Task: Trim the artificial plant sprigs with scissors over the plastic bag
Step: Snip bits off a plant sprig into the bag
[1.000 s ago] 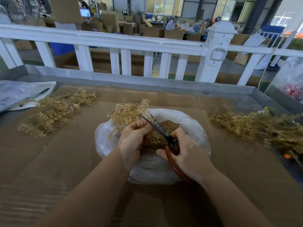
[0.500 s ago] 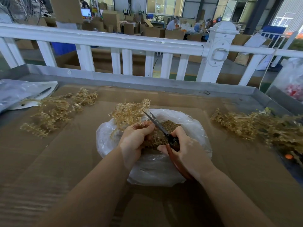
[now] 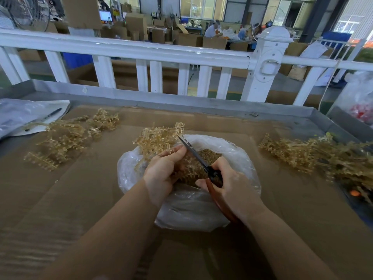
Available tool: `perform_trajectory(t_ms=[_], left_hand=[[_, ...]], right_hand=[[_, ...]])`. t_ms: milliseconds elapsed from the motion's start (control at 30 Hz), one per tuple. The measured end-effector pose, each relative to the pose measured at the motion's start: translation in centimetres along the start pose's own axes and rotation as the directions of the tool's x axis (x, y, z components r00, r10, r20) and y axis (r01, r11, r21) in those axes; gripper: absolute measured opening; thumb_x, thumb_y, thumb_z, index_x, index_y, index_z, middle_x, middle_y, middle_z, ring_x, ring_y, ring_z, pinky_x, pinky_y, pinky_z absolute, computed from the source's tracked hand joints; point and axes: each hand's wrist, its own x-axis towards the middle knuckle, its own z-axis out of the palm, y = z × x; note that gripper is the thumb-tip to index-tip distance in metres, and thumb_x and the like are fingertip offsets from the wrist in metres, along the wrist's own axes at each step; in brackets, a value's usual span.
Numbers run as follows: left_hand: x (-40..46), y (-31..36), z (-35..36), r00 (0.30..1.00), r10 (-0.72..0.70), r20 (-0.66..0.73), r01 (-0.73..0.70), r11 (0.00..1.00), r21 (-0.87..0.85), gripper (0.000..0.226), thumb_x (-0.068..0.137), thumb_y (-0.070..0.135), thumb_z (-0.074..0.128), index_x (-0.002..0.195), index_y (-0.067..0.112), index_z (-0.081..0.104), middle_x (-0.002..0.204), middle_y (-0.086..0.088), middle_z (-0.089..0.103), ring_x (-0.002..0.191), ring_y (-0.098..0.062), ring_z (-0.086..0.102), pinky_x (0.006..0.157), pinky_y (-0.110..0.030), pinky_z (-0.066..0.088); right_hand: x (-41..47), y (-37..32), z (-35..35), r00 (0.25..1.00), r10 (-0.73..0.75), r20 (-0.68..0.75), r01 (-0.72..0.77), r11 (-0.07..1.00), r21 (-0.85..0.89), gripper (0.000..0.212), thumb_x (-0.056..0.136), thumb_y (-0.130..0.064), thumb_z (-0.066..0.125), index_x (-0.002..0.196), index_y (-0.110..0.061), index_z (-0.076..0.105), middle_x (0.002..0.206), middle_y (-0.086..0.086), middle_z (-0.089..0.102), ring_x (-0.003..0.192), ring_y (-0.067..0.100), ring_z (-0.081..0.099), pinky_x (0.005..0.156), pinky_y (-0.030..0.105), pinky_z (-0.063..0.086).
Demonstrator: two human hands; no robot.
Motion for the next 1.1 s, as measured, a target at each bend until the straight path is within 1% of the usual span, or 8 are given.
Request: perform_trajectory(t_ms=[267, 333, 433, 667, 767, 867, 967, 1100], left_hand=[[-0.27, -0.04, 0.31, 1.0, 0.008, -0.017, -0.008, 1.0, 0.028, 0.01, 0.082, 0.005, 0.069, 0.077, 0.011, 0.063, 0.048, 0.0, 0.064, 0.035, -0.01, 0.057, 0.038, -0.021, 0.047], [-0.16, -0.16, 0.26, 1.0, 0.015, -0.002, -0.015, 0.999, 0.048, 0.009, 0.082, 0.004, 0.069, 0.078, 0.01, 0.063, 0.053, -0.002, 0.065, 0.044, -0.013, 0.06, 0.041, -0.024, 0.051], [-0.03, -0.16, 0.06, 1.0, 0.001, 0.018, -0.003, 0.997, 0.072, 0.005, 0.081, 0.004, 0.069, 0.082, 0.009, 0.067, 0.065, -0.007, 0.069, 0.062, -0.021, 0.063, 0.056, -0.03, 0.058], [-0.01, 0.07, -0.11, 0.999, -0.043, 0.032, 0.04, 0.995, 0.095, 0.007, 0.082, 0.006, 0.069, 0.088, 0.007, 0.067, 0.052, -0.003, 0.064, 0.042, -0.015, 0.059, 0.045, -0.026, 0.052], [0.36, 0.06, -0.35, 0.999, -0.05, -0.001, 0.05, 0.99, 0.134, 0.016, 0.077, 0.01, 0.074, 0.093, 0.008, 0.07, 0.055, -0.002, 0.063, 0.047, -0.015, 0.055, 0.05, -0.027, 0.052], [0.47, 0.06, -0.4, 1.0, -0.025, -0.018, 0.028, 0.989, 0.146, 0.017, 0.076, 0.011, 0.074, 0.093, 0.01, 0.07, 0.061, -0.001, 0.066, 0.042, -0.011, 0.055, 0.044, -0.022, 0.048], [0.41, -0.03, -0.41, 1.0, 0.003, -0.028, -0.001, 0.997, 0.081, 0.014, 0.079, 0.008, 0.071, 0.091, 0.014, 0.072, 0.065, -0.001, 0.069, 0.048, -0.013, 0.059, 0.043, -0.021, 0.049], [0.05, 0.0, -0.2, 0.999, -0.016, -0.038, 0.016, 1.0, 0.005, 0.011, 0.079, 0.016, 0.074, 0.089, 0.011, 0.07, 0.06, -0.001, 0.07, 0.045, -0.013, 0.065, 0.041, -0.023, 0.049]], right_hand=[[-0.18, -0.14, 0.28, 1.0, 0.011, -0.006, -0.011, 1.0, -0.025, 0.039, 0.08, -0.057, 0.062, 0.096, -0.027, 0.042, 0.086, -0.012, 0.056, 0.076, 0.001, 0.054, 0.068, 0.016, 0.042], [-0.1, -0.21, 0.31, 1.0, 0.013, -0.005, -0.013, 1.0, -0.026, 0.039, 0.08, -0.057, 0.062, 0.097, -0.028, 0.042, 0.086, -0.014, 0.054, 0.076, -0.001, 0.052, 0.066, 0.012, 0.039], [0.07, -0.27, 0.37, 1.0, 0.019, 0.001, -0.019, 1.0, -0.016, 0.039, 0.08, -0.057, 0.062, 0.096, -0.029, 0.041, 0.084, -0.015, 0.052, 0.075, -0.002, 0.051, 0.064, 0.012, 0.037], [0.41, -0.12, 0.54, 1.0, 0.012, -0.023, -0.012, 1.0, -0.003, 0.039, 0.079, -0.054, 0.065, 0.09, -0.025, 0.041, 0.068, -0.014, 0.049, 0.059, 0.0, 0.049, 0.055, 0.013, 0.038], [0.44, -0.01, 0.55, 1.0, 0.007, -0.025, -0.007, 1.0, -0.007, 0.039, 0.079, -0.054, 0.064, 0.09, -0.024, 0.042, 0.069, -0.012, 0.051, 0.059, 0.001, 0.05, 0.055, 0.014, 0.039], [0.34, 0.07, 0.6, 1.0, 0.009, -0.028, -0.009, 1.0, -0.008, 0.037, 0.08, -0.053, 0.065, 0.09, -0.025, 0.042, 0.069, -0.014, 0.051, 0.059, -0.002, 0.05, 0.057, 0.011, 0.04], [0.25, 0.07, 0.58, 1.0, 0.013, -0.016, -0.014, 0.999, -0.03, 0.037, 0.08, -0.054, 0.064, 0.092, -0.027, 0.042, 0.071, -0.015, 0.05, 0.06, -0.002, 0.05, 0.058, 0.01, 0.04], [0.07, 0.03, 0.64, 1.0, 0.014, -0.017, -0.014, 0.999, -0.049, 0.038, 0.08, -0.056, 0.063, 0.095, -0.027, 0.044, 0.074, -0.015, 0.052, 0.065, -0.003, 0.051, 0.058, 0.01, 0.039]])
